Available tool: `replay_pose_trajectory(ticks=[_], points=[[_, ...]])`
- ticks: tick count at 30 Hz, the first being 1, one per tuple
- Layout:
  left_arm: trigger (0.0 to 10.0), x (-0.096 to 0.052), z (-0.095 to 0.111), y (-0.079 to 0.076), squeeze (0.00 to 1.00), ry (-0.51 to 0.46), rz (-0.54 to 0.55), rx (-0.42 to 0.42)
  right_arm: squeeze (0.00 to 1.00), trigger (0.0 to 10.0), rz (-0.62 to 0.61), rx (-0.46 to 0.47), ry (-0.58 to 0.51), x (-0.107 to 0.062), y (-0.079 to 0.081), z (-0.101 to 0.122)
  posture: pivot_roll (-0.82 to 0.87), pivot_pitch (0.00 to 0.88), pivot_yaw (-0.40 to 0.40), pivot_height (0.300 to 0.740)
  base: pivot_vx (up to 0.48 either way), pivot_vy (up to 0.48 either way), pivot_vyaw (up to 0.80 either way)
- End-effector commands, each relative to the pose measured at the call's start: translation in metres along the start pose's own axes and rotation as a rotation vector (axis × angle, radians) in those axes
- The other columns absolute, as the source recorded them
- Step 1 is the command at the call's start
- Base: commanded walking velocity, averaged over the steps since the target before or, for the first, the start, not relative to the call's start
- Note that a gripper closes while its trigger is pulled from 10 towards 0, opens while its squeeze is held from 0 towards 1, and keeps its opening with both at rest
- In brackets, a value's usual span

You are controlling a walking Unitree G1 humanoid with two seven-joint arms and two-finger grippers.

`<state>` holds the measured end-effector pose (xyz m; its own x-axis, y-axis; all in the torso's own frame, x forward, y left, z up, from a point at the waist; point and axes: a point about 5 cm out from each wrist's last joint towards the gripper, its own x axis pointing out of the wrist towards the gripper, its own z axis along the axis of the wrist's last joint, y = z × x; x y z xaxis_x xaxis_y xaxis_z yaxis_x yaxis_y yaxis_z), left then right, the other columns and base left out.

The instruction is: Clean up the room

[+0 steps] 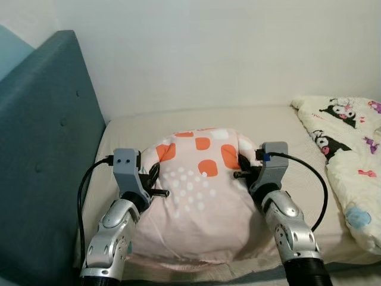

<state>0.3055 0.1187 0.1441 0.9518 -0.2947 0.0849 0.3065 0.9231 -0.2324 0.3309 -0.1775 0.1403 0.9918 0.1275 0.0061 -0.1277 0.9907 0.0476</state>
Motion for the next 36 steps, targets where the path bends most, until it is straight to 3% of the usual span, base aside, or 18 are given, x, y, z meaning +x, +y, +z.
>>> replay_pose_trajectory(ticks=[1,36], points=[[10.0,-0.0015,0.0093,0.0037,0.0,-0.053,0.007,0.019,0.0,10.0,0.009,-0.007,-0.067,0.0016,0.0035,0.0121,-0.02,0.078,-0.026,0.74,0.405,0.0,0.0],[10.0,-0.0014,0.0106,0.0077,0.0,-0.054,-0.015,0.056,0.0,10.0,-0.009,0.016,-0.061,-0.0017,0.0035,0.0071,-0.02,0.06,-0.018,0.74,0.03,0.027,0.0]])
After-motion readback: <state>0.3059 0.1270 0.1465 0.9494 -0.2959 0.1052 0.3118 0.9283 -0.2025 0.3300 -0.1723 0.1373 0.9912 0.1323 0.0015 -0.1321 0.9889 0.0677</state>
